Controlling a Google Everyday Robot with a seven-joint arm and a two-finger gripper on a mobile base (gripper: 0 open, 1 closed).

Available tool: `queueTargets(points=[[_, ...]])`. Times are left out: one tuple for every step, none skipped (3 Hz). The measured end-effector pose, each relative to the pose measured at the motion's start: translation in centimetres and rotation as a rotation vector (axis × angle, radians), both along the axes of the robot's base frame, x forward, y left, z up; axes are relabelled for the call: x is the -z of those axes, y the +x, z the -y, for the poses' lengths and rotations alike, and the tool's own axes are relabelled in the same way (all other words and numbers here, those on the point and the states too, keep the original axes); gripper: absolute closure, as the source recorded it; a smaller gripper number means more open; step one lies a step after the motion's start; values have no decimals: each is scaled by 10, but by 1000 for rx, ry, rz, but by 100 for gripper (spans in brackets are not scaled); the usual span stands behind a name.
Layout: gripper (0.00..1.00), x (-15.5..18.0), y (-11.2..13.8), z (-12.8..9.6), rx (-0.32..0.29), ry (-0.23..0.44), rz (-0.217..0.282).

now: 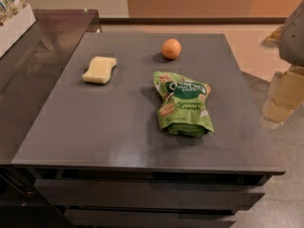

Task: Move green rice chip bag near sponge

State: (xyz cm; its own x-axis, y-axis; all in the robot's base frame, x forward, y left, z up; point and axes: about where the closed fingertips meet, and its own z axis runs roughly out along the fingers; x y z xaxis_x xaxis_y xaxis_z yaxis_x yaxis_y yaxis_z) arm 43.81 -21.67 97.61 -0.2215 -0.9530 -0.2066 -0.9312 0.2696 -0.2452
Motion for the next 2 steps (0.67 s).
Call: queueTargets(points=[[0,0,0,0,0,0,0],[0,3,3,-5,31,-2,-1]])
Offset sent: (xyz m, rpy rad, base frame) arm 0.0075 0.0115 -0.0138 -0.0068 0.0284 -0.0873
